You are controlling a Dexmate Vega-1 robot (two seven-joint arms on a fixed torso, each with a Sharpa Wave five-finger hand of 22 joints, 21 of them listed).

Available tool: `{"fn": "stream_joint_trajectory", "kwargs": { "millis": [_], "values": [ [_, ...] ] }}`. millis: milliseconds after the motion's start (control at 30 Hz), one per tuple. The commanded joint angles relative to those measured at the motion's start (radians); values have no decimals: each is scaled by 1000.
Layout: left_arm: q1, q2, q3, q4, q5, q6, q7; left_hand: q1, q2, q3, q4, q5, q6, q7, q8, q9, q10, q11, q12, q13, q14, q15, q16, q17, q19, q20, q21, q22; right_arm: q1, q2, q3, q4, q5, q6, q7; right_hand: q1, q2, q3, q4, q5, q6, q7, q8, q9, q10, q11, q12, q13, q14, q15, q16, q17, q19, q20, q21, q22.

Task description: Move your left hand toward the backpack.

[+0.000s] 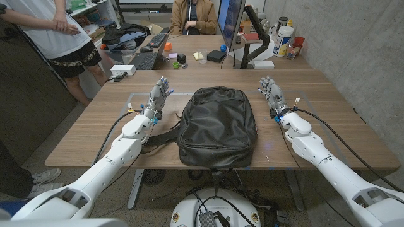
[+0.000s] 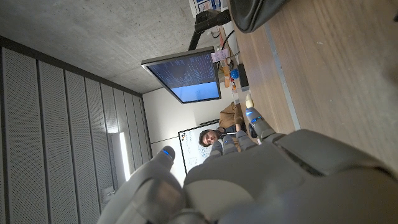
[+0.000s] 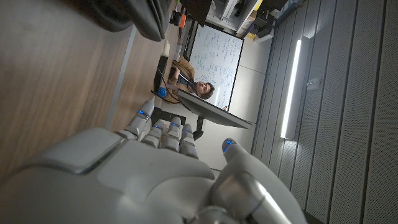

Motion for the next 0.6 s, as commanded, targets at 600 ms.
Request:
{"fn": "stream_joint_trajectory", "kwargs": {
  "millis": [600],
  "values": [
    [-28,-31,1,65,18,-53,-10,0,96,10,2,5,-83,-23,9,6,-7,-6,5,4,-42,-24,2,3,-20,-46,-8,5,-54,195,236,-31,-236,-107,121,-1,86,5,1,6,8,2,6,4,7,4,3,4,-9,-29,6,2,-47,-107,4,5]
  ]
}}
